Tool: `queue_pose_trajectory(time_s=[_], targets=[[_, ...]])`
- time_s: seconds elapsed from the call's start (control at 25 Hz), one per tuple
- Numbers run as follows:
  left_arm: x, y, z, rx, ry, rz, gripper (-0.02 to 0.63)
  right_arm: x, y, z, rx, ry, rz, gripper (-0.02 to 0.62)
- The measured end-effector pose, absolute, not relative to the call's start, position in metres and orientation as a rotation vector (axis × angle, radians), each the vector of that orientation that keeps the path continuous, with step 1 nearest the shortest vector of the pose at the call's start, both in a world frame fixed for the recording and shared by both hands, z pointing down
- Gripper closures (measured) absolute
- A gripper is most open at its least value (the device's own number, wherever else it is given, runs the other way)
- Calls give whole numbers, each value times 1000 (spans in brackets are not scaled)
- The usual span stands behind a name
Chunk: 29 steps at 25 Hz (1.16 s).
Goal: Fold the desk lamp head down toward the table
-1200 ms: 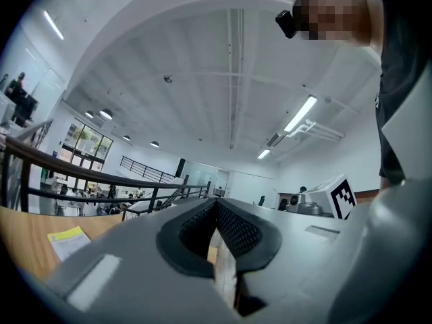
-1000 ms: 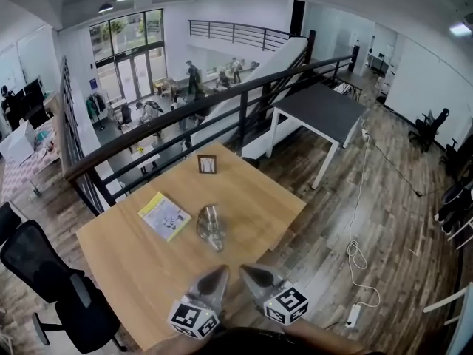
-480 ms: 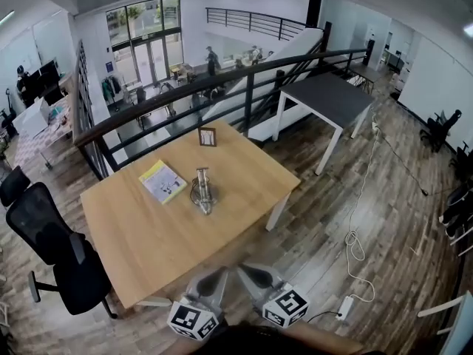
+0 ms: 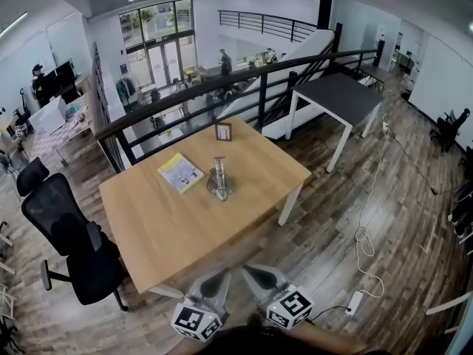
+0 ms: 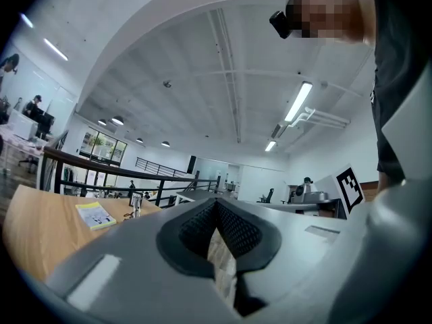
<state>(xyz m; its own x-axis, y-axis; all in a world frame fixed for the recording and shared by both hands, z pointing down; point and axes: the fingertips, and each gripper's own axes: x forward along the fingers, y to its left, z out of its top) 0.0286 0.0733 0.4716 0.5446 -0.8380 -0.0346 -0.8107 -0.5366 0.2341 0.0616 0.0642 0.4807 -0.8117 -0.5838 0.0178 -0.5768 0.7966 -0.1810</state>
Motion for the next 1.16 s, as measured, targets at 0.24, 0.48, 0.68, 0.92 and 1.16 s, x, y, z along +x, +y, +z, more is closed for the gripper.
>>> queue_pose_trajectory(time_s=[0.24,0.48,0.68,0.92,1.16], targets=[[-12,120,460,2610,-1370,-203,604,23,112,477,-985,2916,-300,594],[-50,169,460,2624,-1323,-194,604,-16,165,475,-1020,2901,-297,594],[-67,197,460,2670,-1255,-188,604,-39,195,478,-1068,2864,-312,594],[-75,221,462,2708,-1192,-183,604,-47,224,478,-1134,2830,-296,594],[-83,230,465,2717,-1178,-187,604,-50,233,478,-1167,2809,-276,594]])
